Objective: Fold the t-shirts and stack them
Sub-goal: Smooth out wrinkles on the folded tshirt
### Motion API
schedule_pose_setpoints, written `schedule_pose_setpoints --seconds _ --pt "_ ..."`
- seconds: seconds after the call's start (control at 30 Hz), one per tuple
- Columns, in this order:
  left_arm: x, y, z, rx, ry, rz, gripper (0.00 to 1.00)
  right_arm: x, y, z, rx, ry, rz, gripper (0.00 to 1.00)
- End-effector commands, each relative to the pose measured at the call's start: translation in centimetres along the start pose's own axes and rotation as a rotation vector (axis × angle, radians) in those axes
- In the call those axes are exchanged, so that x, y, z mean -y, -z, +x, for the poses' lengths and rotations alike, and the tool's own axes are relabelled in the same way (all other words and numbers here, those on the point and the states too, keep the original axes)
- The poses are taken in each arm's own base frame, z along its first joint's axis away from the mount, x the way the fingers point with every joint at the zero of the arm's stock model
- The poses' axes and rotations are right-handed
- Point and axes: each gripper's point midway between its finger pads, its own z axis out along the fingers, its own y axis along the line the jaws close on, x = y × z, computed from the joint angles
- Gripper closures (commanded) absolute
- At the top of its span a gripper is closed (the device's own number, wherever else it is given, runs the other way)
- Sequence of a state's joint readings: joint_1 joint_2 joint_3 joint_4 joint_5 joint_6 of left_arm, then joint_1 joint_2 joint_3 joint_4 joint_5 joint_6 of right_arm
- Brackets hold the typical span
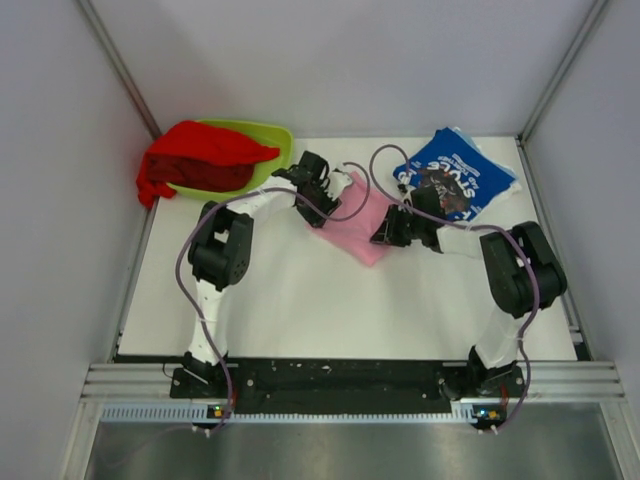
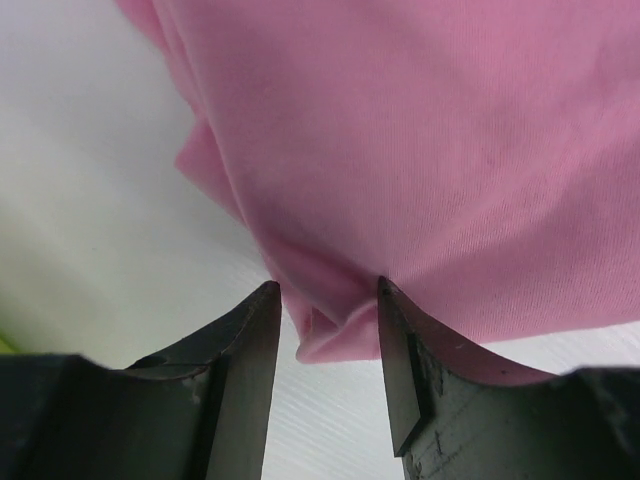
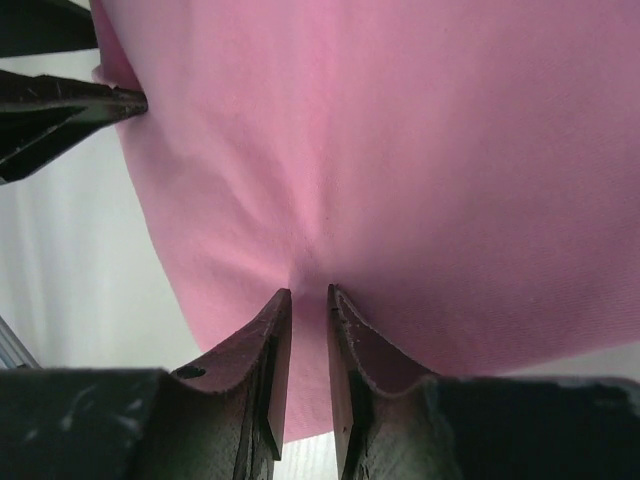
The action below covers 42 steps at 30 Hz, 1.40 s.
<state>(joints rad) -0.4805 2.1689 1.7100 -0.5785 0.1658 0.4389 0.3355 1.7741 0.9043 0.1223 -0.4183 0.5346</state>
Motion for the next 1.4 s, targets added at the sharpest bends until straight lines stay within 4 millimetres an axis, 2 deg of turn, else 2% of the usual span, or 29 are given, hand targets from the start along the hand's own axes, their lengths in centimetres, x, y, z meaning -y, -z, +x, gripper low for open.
schedule_pose_setpoints --seconds 0.0,0.13,0.23,0.37,0.47,0.53,0.6,0.63,0.7,0.73,0.8,0.83,0.87,0.97,1.13,1.27,1.37 --pt "2.5 0.7 2.0 -0.054 0.066 0.081 0.52 0.7 0.7 0.1 0.011 0.022 0.044 0.79" --pt "4.7 1.9 5.4 -0.119 0.094 0.133 0.52 1.0 1.1 1.3 -0.028 0.033 0.054 0.78" --pt "7.5 3.6 7.6 -0.145 0.114 0.217 0.52 0.7 1.8 2.0 -0.041 0.046 0.037 0.78" --pt "11.5 7.1 10.2 -0.168 0.061 0.371 0.52 -0.3 3.2 3.7 -0.048 0.094 0.018 0.78" --pt "14.2 10.7 12.0 -0.182 0.029 0.47 0.51 -0.9 5.0 4.5 -0.061 0.119 0.015 0.76" --pt "15.2 12.9 12.8 -0.179 -0.017 0.505 0.51 -1.6 6.5 3.8 -0.029 0.167 0.015 0.75" --pt "14.8 14.9 12.1 -0.156 -0.064 0.493 0.51 -2.9 7.8 1.8 0.025 0.231 0.006 0.75" --pt "14.3 15.6 11.0 -0.126 -0.079 0.475 0.51 -3.5 8.2 0.8 0.043 0.249 -0.002 0.75" --pt "13.1 16.2 7.6 -0.029 -0.085 0.432 0.51 -4.4 8.4 -1.4 0.067 0.253 -0.026 0.76" --pt "12.4 15.9 5.6 0.021 -0.089 0.415 0.53 -4.3 8.2 -2.6 0.075 0.236 -0.025 0.79" --pt "10.4 14.3 1.4 0.119 -0.065 0.356 0.6 -2.2 6.9 -4.2 0.062 0.172 0.008 0.85" --pt "9.7 12.6 0.2 0.121 -0.035 0.351 0.67 -1.5 6.4 -5.0 0.062 0.145 0.014 0.89" --pt "8.6 11.7 -1.8 0.145 -0.016 0.336 0.71 -0.8 5.7 -5.3 0.055 0.129 0.033 0.92" --pt "7.3 9.0 -4.7 0.137 0.023 0.358 0.77 0.3 3.9 -6.1 0.039 0.114 0.056 0.97" --pt "5.1 4.4 -6.5 0.146 0.03 0.32 0.8 0.8 1.6 -6.6 0.005 0.079 0.046 1.0" --pt "1.8 1.5 -6.2 0.102 0.089 0.196 0.84 1.9 0.0 -8.1 0.011 0.039 0.074 1.0" --pt "-1.0 0.4 -6.4 0.12 0.136 0.104 0.84 2.9 -0.7 -9.2 0.029 0.025 0.11 1.0"
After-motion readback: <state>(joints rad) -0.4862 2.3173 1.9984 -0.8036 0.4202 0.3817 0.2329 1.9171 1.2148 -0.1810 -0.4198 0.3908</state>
